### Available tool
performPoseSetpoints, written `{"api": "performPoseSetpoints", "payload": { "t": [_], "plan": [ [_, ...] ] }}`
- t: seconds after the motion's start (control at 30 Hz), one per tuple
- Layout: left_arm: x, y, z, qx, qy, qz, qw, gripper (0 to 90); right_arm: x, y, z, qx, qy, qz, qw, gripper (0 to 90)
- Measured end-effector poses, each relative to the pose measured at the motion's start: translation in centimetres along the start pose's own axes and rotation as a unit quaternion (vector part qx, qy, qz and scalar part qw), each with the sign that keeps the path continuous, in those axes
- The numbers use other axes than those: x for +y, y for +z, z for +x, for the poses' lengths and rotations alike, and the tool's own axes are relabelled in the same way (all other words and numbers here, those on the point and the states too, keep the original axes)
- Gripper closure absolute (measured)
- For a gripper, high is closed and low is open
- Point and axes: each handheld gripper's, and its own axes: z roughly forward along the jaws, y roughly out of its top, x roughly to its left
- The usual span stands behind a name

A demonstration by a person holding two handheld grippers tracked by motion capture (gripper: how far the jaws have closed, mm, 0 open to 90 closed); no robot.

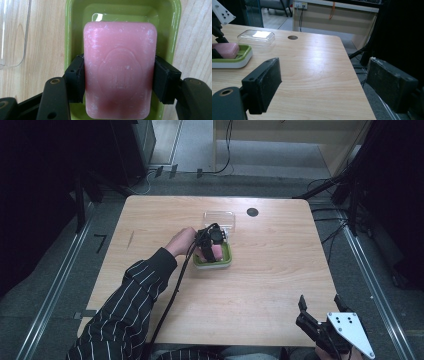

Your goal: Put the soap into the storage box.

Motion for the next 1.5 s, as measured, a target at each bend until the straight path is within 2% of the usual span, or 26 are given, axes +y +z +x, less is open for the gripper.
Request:
{"api": "performPoseSetpoints", "payload": {
  "t": [0.3,0.43,0.6,0.67,0.77,0.93,1.0,1.17,1.4,1.5],
  "plan": [
    [0.0,-0.6,0.1,0.003,0.003,-0.011,0.9999,36.9,0.0,0.0,0.0,0.000,0.000,0.000,1.0000,12.7],
    [-0.1,-0.9,0.1,0.000,-0.005,-0.017,0.9998,35.3,0.0,0.0,0.0,0.000,0.000,0.000,1.0000,12.7],
    [-0.2,-1.4,0.3,-0.015,-0.037,-0.007,0.9992,23.8,0.0,0.0,0.0,0.000,0.001,-0.001,1.0000,12.7],
    [-0.3,-1.6,0.2,-0.005,-0.043,-0.007,0.9990,17.7,0.0,0.0,0.0,0.000,0.003,-0.001,1.0000,12.7],
    [-0.4,-2.0,0.1,-0.004,-0.049,-0.003,0.9988,13.8,0.0,0.0,0.0,0.000,0.003,-0.001,1.0000,12.7],
    [-0.7,-2.6,-0.4,0.000,-0.064,0.003,0.9980,11.9,0.0,0.0,0.0,0.000,0.004,-0.002,1.0000,12.7],
    [-0.9,-2.7,-0.6,0.007,-0.068,0.008,0.9976,9.2,0.0,0.0,0.0,0.000,0.003,-0.002,1.0000,12.7],
    [-1.9,-3.0,-1.4,0.006,-0.075,0.022,0.9969,6.5,0.0,0.0,0.0,0.001,0.003,-0.002,1.0000,12.7],
    [-3.1,-3.4,-2.2,0.005,-0.090,0.028,0.9955,4.6,0.1,0.1,0.1,0.003,0.004,-0.003,1.0000,12.7],
    [-3.6,-3.6,-2.6,0.004,-0.091,0.032,0.9953,3.9,0.1,0.1,0.1,0.004,0.002,-0.004,1.0000,12.7]
  ]
}}
